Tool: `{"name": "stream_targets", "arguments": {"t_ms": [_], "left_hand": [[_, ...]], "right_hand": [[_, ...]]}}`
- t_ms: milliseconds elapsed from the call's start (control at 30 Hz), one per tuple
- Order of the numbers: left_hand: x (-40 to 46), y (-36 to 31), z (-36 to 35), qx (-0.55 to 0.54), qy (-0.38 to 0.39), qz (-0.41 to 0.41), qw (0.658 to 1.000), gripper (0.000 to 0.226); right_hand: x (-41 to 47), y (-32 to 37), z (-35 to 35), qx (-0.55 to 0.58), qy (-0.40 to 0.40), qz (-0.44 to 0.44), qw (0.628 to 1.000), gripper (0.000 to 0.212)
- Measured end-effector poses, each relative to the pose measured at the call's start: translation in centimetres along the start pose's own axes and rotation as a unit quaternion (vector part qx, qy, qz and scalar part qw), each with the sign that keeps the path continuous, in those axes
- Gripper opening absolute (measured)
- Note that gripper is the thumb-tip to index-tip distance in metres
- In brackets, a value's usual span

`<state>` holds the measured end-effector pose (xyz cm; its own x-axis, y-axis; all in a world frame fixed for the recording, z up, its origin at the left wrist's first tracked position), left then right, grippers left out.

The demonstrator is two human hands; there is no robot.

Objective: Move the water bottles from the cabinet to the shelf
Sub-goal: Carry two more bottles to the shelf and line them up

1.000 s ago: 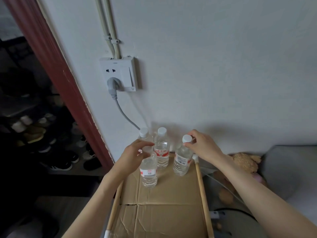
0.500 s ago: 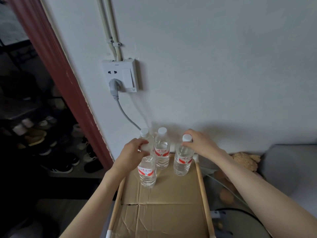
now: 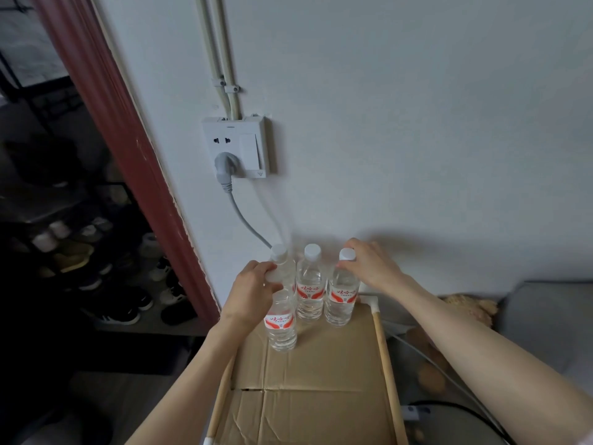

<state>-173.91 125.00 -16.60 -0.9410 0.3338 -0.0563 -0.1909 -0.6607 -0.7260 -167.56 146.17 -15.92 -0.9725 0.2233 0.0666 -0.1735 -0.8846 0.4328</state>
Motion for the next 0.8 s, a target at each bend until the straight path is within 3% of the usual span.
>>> {"name": "stream_targets", "arguments": {"t_ms": [300,400,600,700,800], "left_hand": [[-1.4,0.4,-0.6,-0.046,-0.029,-0.007,0.999,0.041],[-1.5,0.9,-0.6,-0.078,-0.04,-0.015,0.996,0.045],[-2.2,3.2,-2.0,-0.168,-0.037,0.018,0.985,0.057],[-3.1,5.8,-3.6,-0.221,-0.023,0.065,0.973,0.068],[-3.7,8.6,-6.6,-0.243,0.045,0.103,0.963,0.073]], "right_hand": [[-0.2,-1.2,-0.9,0.048,-0.049,0.006,0.998,0.044],[-1.0,-1.7,-1.3,0.124,-0.059,-0.004,0.991,0.058],[-3.8,-3.5,-2.9,0.297,-0.16,-0.044,0.94,0.056],[-4.8,-4.9,-5.0,0.304,-0.137,-0.077,0.94,0.063],[-5.6,-5.5,-8.2,0.3,-0.049,-0.117,0.945,0.08]]}}
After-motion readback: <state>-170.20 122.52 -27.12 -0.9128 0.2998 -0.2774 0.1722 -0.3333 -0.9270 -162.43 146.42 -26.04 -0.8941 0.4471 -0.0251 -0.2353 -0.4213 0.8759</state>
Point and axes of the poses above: each hand's wrist, its own x-axis towards the middle knuckle, its own z-axis out of the back of the hand, y = z × x, the point moved 7 cm from there along x, towards the middle knuckle, and after that the axes turned 12 degrees about z, right-handed, at the moved point
